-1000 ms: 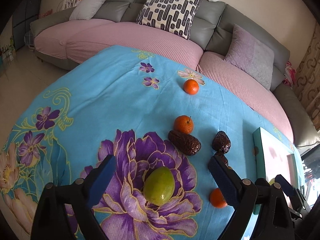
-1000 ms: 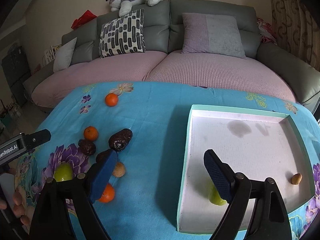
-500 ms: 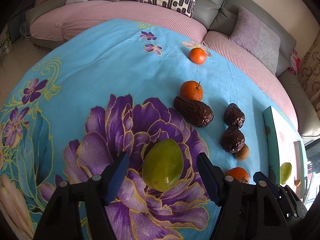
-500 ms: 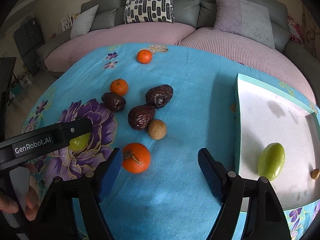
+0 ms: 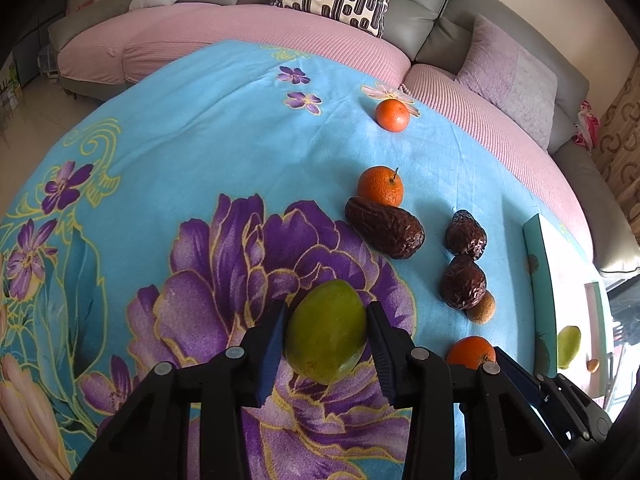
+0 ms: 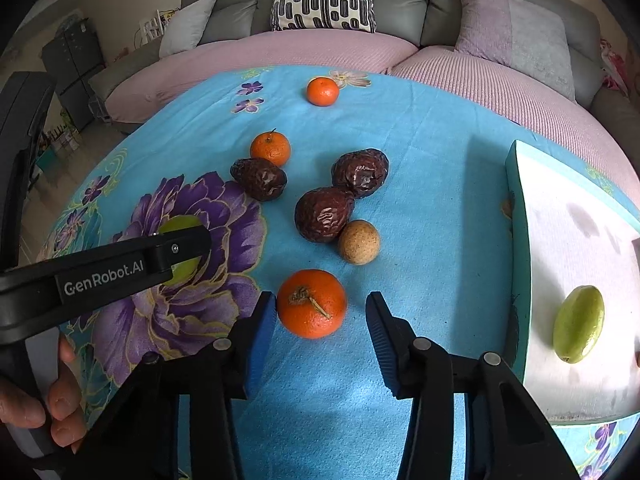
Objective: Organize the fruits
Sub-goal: 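Grasp the second green fruit with the left tool while the right tool grasps an orange tangerine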
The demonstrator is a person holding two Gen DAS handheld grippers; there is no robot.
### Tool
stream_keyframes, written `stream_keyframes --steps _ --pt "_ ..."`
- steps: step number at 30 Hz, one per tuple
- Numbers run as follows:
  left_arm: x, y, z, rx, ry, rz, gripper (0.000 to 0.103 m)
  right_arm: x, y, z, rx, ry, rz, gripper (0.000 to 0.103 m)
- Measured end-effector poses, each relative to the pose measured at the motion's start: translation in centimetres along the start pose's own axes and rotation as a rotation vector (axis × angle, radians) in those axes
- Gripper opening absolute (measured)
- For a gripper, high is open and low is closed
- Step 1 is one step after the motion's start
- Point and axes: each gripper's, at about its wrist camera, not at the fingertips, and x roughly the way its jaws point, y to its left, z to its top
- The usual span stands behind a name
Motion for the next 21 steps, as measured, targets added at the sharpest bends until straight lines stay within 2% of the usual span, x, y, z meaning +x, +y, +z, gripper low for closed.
stream_keyframes --steps 2,9,21 --pt "-0.1 -0.2 0.1 0.004 -0.005 -0.005 0.042 0.0 0.3 0.1 -0.007 -0.002 0.012 0.037" --pt "-0.6 -0.8 0.4 0.013 -0.033 -0.015 0.043 -0.3 0.3 0.2 -0.012 -0.013 0.011 0.037" --pt "-1.7 -1.7 0.8 -0.005 -0.081 -0.057 0.042 -2.8 -1.4 0.7 0.041 -0.104 -0.004 0.037"
